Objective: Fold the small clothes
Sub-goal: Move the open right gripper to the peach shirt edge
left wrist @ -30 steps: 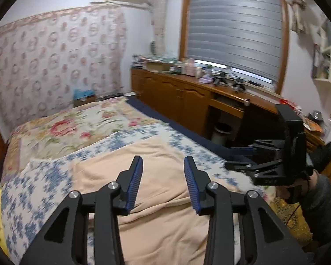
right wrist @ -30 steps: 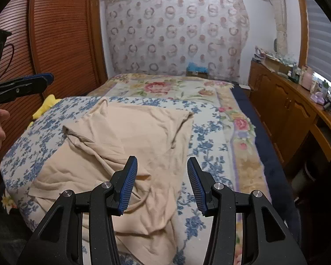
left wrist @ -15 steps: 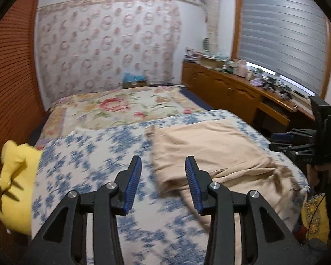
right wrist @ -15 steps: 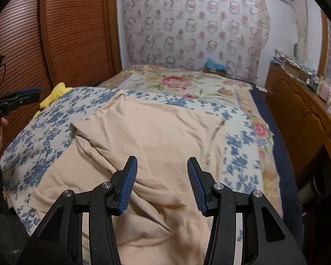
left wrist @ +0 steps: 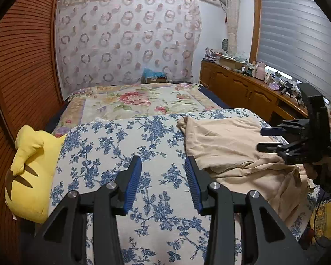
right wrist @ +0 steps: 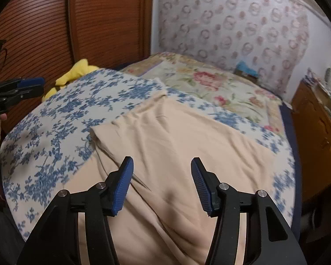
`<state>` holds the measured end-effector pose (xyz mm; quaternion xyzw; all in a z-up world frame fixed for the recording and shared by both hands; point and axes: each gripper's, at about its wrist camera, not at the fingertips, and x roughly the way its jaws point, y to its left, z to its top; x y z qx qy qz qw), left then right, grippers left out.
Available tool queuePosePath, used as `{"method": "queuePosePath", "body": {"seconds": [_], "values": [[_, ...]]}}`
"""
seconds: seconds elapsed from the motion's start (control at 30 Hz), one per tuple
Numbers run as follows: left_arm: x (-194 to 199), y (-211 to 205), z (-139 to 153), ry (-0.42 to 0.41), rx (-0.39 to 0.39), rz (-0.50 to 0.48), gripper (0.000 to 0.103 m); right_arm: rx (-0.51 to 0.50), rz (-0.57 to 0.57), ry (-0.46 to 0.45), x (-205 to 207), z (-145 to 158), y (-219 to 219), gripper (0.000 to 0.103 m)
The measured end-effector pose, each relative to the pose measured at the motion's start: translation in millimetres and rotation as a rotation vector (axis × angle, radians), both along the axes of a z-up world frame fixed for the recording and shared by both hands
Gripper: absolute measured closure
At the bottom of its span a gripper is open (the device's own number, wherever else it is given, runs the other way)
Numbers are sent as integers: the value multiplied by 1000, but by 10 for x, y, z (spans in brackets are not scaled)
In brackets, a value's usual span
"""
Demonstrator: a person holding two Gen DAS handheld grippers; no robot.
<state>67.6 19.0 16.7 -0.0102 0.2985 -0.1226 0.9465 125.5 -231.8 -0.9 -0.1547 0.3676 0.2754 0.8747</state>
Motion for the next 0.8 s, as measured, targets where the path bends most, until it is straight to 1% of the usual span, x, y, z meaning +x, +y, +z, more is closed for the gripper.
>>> {"method": "queuePosePath", "body": {"seconds": [0.13, 0.23, 0.5, 0.67, 0.8], "values": [[5, 63, -61, 11, -1, 9, 64, 15, 38, 52, 155, -101, 229, 47], [11, 85, -92, 16, -9, 11, 64, 8, 59, 70, 230, -160, 414, 47], [-11, 158, -202, 32, -23, 17, 64, -22, 151, 137, 257, -345, 895, 47], [-18, 147, -258, 45, -29, 9, 64, -41, 191, 162, 243, -440, 1081, 47], [-10, 115, -286, 54, -27, 1, 64, -74, 190, 181, 275, -554, 1164, 47]]}}
